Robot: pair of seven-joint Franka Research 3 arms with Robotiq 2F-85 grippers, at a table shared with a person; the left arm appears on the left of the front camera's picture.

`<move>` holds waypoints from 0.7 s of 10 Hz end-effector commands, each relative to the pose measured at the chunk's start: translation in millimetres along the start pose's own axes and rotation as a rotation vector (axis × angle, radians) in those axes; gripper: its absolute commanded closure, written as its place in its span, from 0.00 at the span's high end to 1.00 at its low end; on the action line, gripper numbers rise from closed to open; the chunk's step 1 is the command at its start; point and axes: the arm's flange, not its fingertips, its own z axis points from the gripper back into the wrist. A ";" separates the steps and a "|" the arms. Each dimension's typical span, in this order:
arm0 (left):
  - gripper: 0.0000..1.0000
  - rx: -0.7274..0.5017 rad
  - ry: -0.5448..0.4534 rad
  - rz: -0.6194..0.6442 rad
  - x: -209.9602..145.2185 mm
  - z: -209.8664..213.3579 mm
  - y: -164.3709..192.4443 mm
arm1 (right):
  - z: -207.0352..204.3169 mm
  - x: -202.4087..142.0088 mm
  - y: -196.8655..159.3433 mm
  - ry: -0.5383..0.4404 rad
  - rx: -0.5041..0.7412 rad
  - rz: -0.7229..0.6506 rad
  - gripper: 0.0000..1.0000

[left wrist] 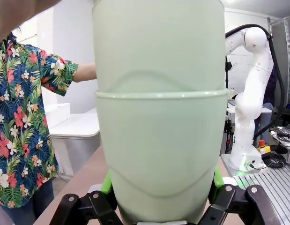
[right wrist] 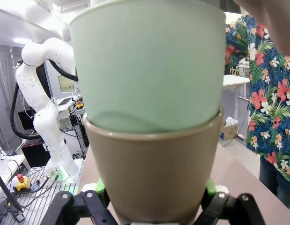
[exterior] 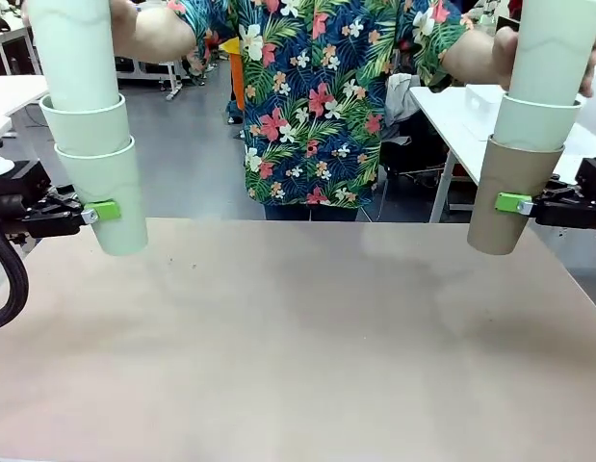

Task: Stack the cups and store them in the basket.
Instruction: Place the stack of Reusable plastic cups into the Pantry Basket.

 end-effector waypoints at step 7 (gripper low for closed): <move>0.86 0.001 -0.002 -0.010 2.8 -0.9 -1.1 | 0.2 1.5 0.6 0.003 0.000 0.005 0.86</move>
